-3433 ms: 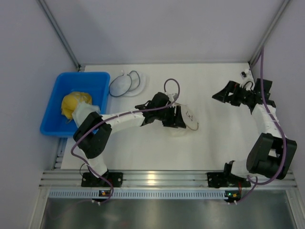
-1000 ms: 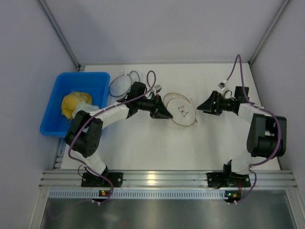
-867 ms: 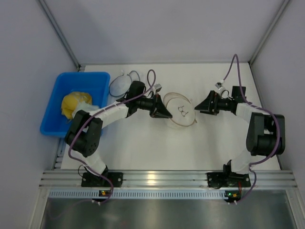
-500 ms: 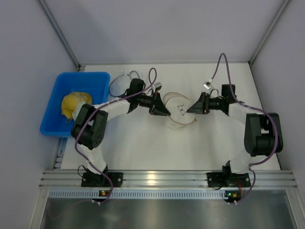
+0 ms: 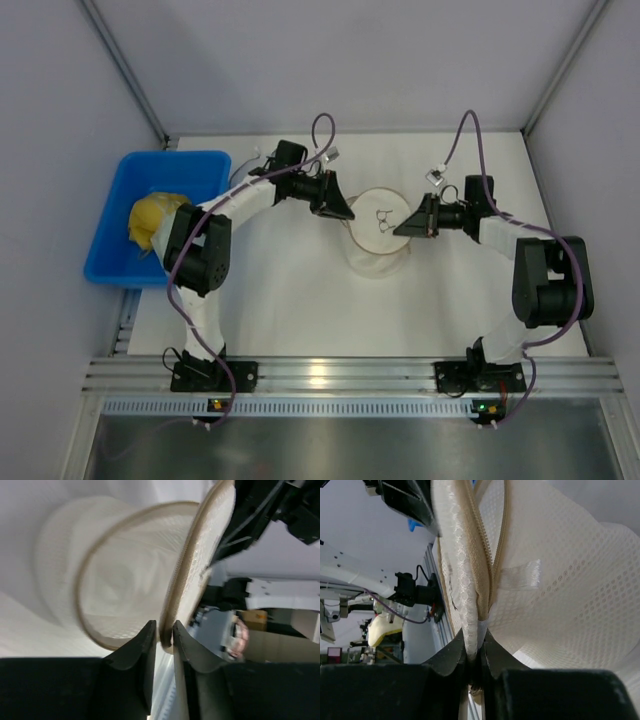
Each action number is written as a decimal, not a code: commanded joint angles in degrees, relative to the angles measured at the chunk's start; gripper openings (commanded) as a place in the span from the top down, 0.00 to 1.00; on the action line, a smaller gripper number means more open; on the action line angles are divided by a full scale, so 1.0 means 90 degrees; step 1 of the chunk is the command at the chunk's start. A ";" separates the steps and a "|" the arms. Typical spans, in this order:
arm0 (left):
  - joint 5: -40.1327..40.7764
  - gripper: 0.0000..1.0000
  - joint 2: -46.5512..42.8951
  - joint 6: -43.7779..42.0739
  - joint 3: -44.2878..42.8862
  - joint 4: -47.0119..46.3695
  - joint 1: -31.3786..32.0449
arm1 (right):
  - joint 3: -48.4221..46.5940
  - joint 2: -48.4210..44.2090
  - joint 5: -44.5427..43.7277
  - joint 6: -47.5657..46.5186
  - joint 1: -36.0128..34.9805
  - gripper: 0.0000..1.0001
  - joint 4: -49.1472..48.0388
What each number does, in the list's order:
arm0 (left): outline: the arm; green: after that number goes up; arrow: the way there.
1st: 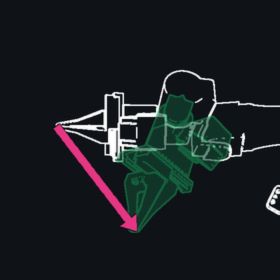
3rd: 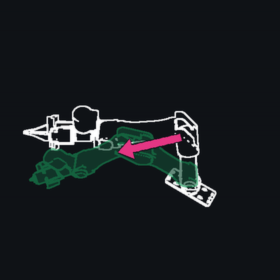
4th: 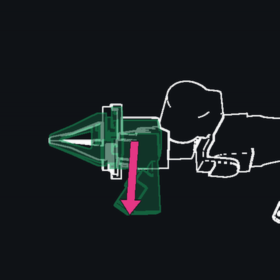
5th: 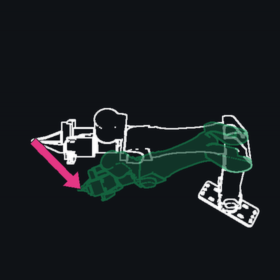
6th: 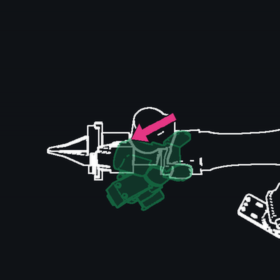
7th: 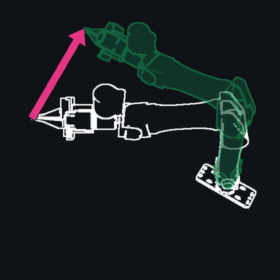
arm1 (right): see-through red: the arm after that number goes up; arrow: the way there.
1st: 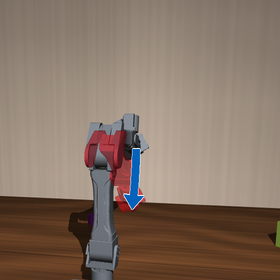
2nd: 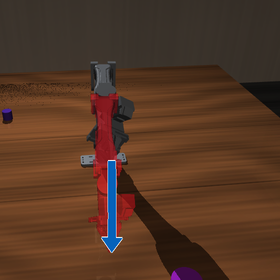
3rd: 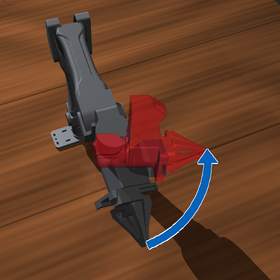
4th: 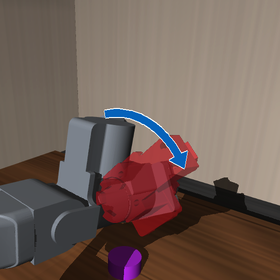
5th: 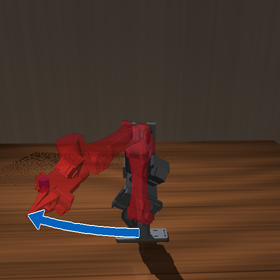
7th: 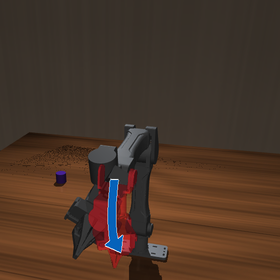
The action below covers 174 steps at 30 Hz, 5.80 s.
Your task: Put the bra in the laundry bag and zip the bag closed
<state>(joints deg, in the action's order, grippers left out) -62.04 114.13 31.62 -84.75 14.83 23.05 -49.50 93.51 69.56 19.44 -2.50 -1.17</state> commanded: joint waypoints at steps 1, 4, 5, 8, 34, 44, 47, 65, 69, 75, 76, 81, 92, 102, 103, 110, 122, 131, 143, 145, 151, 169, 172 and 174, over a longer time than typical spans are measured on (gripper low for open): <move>0.1373 0.74 -0.0384 -0.1704 -0.0534 0.0832 -0.0237 | 0.0118 0.0049 0.0318 0.0368 -0.0083 1.00 -0.0504; 0.2399 0.60 -0.1058 -0.3021 -0.0525 0.0842 -0.0276 | 0.0235 0.0049 0.0250 0.1001 -0.0103 1.00 -0.0817; 0.2778 0.57 -0.1253 -0.3866 -0.0515 0.0842 -0.0247 | 0.0265 0.0039 0.0230 0.1139 -0.0103 1.00 -0.0904; 0.2987 0.50 -0.2111 -0.5720 -0.0418 0.0998 0.0084 | 0.0460 0.0010 0.0162 0.1900 -0.0161 1.00 -0.1451; 0.5565 0.48 -0.2232 -1.3249 0.1018 0.1165 0.4793 | 0.0792 -0.0488 -0.0951 0.3113 -0.1001 1.00 -0.1023; 0.6444 0.50 -0.1665 -1.3425 0.1008 0.1009 0.4783 | 0.0802 -0.0596 -0.0971 0.3084 -0.1138 1.00 -0.0876; 0.6600 0.52 -0.1577 -1.3454 0.0999 0.0824 0.4773 | 0.0822 -0.0654 -0.1000 0.3045 -0.1196 1.00 -0.0827; 0.6249 1.00 -0.2534 -1.3181 0.1945 0.1437 0.4734 | -0.0027 -0.0391 -0.1313 0.1825 -0.1324 1.00 0.0587; 0.6015 1.00 -0.2865 -1.2888 0.2248 0.1702 0.4744 | -0.0271 -0.0196 -0.1332 0.1533 -0.1323 1.00 0.0842; 0.5429 1.00 -0.3549 -1.2527 0.2804 0.2102 0.4773 | -0.1218 0.0282 -0.1293 0.0324 -0.1333 1.00 0.2157; 0.5361 1.00 -0.3733 -1.2469 0.2883 0.2093 0.4783 | -0.1384 0.0351 -0.1303 0.0175 -0.1333 1.00 0.2306; 0.5019 1.00 -0.3814 -1.1903 0.2816 0.2093 0.4880 | -0.2351 0.0752 -0.1303 -0.0421 -0.1440 1.00 0.3000; 0.5184 1.00 -0.2779 -0.9686 0.1507 0.1058 0.4656 | -0.3045 0.0255 -0.2015 -0.1679 -0.1188 0.15 0.5039; 0.4931 1.00 -0.2534 -0.9967 0.1204 0.0921 0.4344 | -0.2606 -0.0127 -0.1450 -0.2092 -0.1274 0.33 0.5901; 0.4892 1.00 -0.2505 -0.9968 0.1136 0.0921 0.4324 | -0.2548 -0.0108 -0.1392 -0.2102 -0.1400 0.34 0.5872; 0.4931 1.00 -0.2329 -0.9968 0.0872 0.0930 0.4177 | -0.2284 -0.0029 -0.1225 -0.1965 -0.1909 0.53 0.5706; 0.4345 1.00 -0.3060 -0.9939 0.1779 0.1466 0.4255 | -0.3045 0.0381 -0.1459 -0.1935 -0.1744 1.00 0.5550; 0.4042 1.00 -0.3695 -0.9491 0.2560 0.1868 0.4411 | -0.4031 0.1083 -0.1654 -0.2355 -0.1646 1.00 0.5726; 0.4676 1.00 -0.3014 -0.7175 0.1577 0.1614 0.4353 | -0.4471 0.1036 -0.2024 -0.2102 -0.1734 0.43 0.5871; 0.4832 1.00 -0.2886 -0.7204 0.1380 0.1527 0.4285 | -0.4423 0.0773 -0.2210 -0.2520 -0.1656 0.31 0.6223; 0.5018 1.00 -0.2378 -0.7614 0.0667 0.1428 0.4100 | -0.3594 -0.0038 -0.2486 -0.2805 -0.1519 0.30 0.6624; 0.4560 1.00 -0.2396 -0.8181 0.0840 0.1409 0.4089 | -0.3123 0.0420 -0.1635 -0.2326 -0.2095 1.00 0.6194; 0.4307 1.00 -0.2747 -0.8181 0.1309 0.1438 0.4089 | -0.3416 0.0556 -0.1703 -0.2482 -0.2036 1.00 0.6301; 0.4199 1.00 -0.2914 -0.8200 0.1525 0.1613 0.4109 | -0.3689 0.0731 -0.1723 -0.2647 -0.2017 1.00 0.6438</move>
<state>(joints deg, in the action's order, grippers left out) -19.84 92.73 -41.56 -73.93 27.73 59.79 -77.47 98.50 53.91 -1.69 -20.86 56.88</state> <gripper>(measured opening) 0.057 0.027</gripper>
